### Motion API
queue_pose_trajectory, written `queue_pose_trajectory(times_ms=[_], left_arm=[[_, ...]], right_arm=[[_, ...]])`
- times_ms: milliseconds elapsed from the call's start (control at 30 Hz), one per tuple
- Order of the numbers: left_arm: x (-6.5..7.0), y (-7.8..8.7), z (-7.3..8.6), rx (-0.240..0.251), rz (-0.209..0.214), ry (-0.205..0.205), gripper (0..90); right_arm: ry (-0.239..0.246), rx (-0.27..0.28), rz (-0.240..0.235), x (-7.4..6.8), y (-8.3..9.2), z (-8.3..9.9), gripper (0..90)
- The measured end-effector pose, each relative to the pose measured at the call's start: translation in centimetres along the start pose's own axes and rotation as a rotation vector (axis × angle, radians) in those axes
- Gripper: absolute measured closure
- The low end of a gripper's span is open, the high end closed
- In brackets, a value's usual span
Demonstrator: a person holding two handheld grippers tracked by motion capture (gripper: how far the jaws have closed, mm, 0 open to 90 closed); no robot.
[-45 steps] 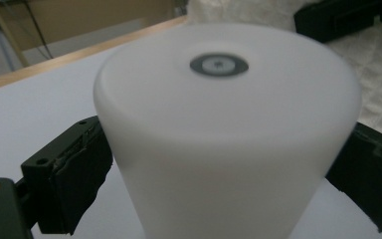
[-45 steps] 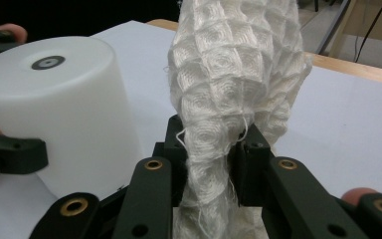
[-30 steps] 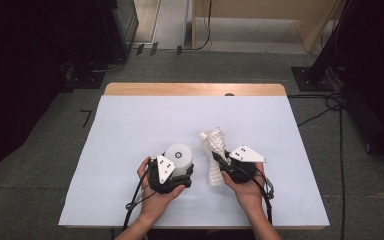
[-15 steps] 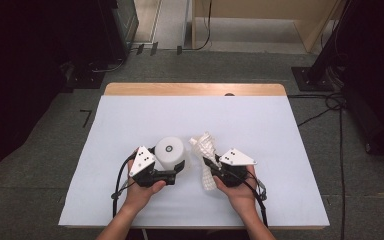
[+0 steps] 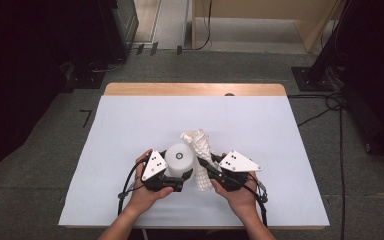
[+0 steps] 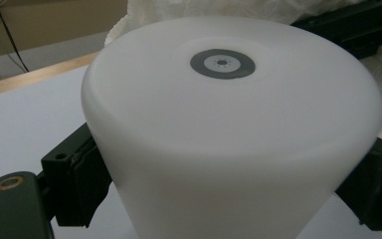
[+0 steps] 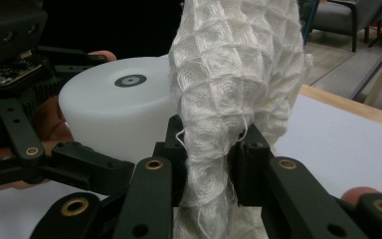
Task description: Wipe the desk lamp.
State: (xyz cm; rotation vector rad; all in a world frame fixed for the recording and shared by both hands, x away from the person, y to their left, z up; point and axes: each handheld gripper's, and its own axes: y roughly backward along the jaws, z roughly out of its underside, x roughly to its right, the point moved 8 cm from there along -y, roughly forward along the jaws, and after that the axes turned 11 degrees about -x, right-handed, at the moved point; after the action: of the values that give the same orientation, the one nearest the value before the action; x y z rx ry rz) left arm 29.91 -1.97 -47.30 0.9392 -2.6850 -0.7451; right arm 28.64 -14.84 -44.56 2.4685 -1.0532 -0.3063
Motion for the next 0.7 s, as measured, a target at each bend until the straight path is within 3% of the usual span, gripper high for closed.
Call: queue_pose_trajectory(times_ms=[233,367,500,700], left_arm=[[-0.6,1.0,-0.6,0.034,-0.006,0.009,8.5],[-0.8,1.3,-0.8,0.044,-0.004,0.008,8.5],[-0.8,1.0,-0.6,0.037,-0.006,0.007,8.5],[-0.6,0.4,-0.1,0.014,-0.006,0.000,8.5]], right_arm=[[-0.026,-0.093,-0.014,0.2,-2.4,2.4,72.7],[-0.036,-0.116,-0.025,0.2,-3.1,3.2,72.7],[-0.035,-0.098,-0.030,0.0,-2.6,2.6,72.8],[-0.017,-0.026,-0.027,-0.2,-0.8,0.6,72.8]])
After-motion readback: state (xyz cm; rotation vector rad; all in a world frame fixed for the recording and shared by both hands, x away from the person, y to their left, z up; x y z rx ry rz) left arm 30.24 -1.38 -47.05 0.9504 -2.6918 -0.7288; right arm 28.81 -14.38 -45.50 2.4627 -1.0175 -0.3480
